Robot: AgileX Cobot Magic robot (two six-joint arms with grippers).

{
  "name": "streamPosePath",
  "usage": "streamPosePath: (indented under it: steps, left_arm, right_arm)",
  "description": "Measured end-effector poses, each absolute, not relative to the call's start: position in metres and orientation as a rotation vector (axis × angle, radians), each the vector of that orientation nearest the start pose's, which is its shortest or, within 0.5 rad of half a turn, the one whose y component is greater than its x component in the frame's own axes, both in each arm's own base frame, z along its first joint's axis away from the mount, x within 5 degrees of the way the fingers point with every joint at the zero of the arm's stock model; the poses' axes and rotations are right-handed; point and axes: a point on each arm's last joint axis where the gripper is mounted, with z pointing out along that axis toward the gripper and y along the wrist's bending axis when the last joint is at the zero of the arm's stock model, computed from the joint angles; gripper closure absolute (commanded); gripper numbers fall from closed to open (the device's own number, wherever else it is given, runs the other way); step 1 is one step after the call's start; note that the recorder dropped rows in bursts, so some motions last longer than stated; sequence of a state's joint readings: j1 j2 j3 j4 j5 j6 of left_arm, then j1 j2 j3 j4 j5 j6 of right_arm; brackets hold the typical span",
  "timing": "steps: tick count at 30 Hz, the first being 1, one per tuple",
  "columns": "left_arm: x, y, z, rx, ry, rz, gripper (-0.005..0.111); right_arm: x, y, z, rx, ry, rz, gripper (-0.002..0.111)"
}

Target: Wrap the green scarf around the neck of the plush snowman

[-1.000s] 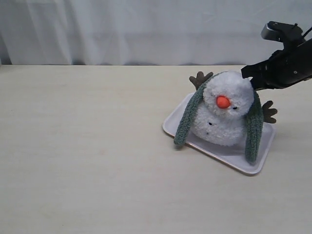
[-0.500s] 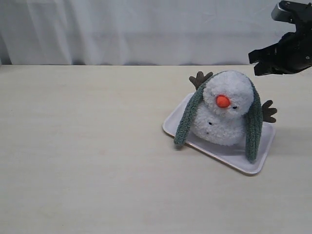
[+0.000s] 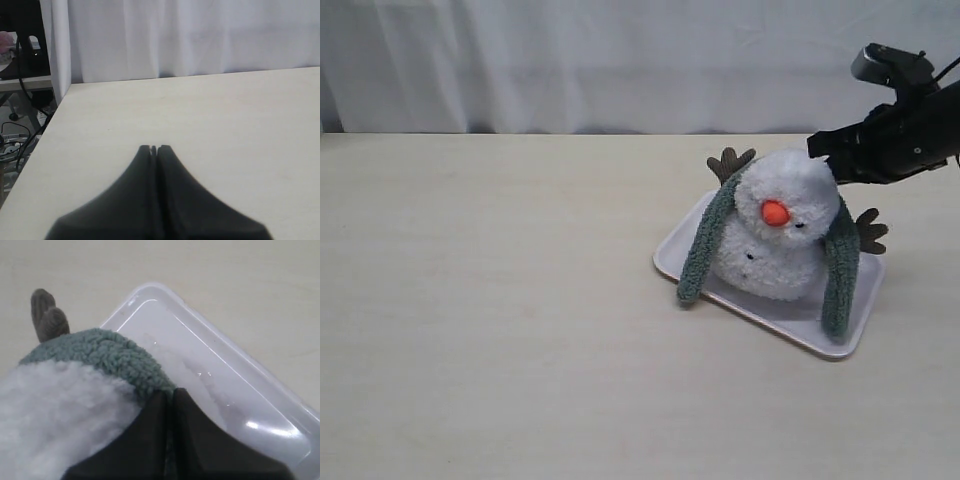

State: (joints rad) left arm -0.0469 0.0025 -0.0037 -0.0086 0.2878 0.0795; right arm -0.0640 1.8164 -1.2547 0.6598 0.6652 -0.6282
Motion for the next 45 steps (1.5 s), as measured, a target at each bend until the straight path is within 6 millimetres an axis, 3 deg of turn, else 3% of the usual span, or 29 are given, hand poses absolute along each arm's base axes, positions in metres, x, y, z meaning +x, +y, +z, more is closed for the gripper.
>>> streamPosePath:
  steps: [7, 15, 20, 24, 29, 38, 41, 45]
  left_arm:
    - [0.055, -0.003, 0.188, 0.106, 1.767, 0.015, 0.107]
    - [0.055, -0.003, 0.188, 0.106, 1.767, 0.015, 0.107]
    - [0.055, -0.003, 0.188, 0.106, 1.767, 0.015, 0.107]
    - [0.055, -0.003, 0.188, 0.106, 1.767, 0.015, 0.107]
    - [0.055, -0.003, 0.188, 0.106, 1.767, 0.015, 0.107]
    - [0.055, -0.003, 0.188, 0.106, 1.767, 0.015, 0.107]
    - [0.055, -0.003, 0.188, 0.106, 1.767, 0.015, 0.107]
    - [0.055, -0.003, 0.188, 0.106, 1.767, 0.015, 0.107]
  right_arm:
    - [0.389, 0.01, 0.199, -0.165, 2.589, 0.455, 0.104]
    - [0.389, 0.01, 0.199, -0.168, 2.588, 0.457, 0.104]
    - [0.384, 0.01, 0.216, -0.197, 2.561, 0.444, 0.1]
    - [0.376, 0.01, 0.234, -0.211, 2.543, 0.433, 0.082]
    - [0.359, 0.009, 0.261, -0.242, 2.548, 0.387, 0.064]
    - [0.316, 0.009, 0.302, -0.265, 2.597, 0.349, 0.064]
    - [0.303, 0.011, 0.298, -0.265, 2.637, 0.372, 0.064]
    - [0.285, 0.012, 0.276, -0.262, 2.716, 0.397, 0.063]
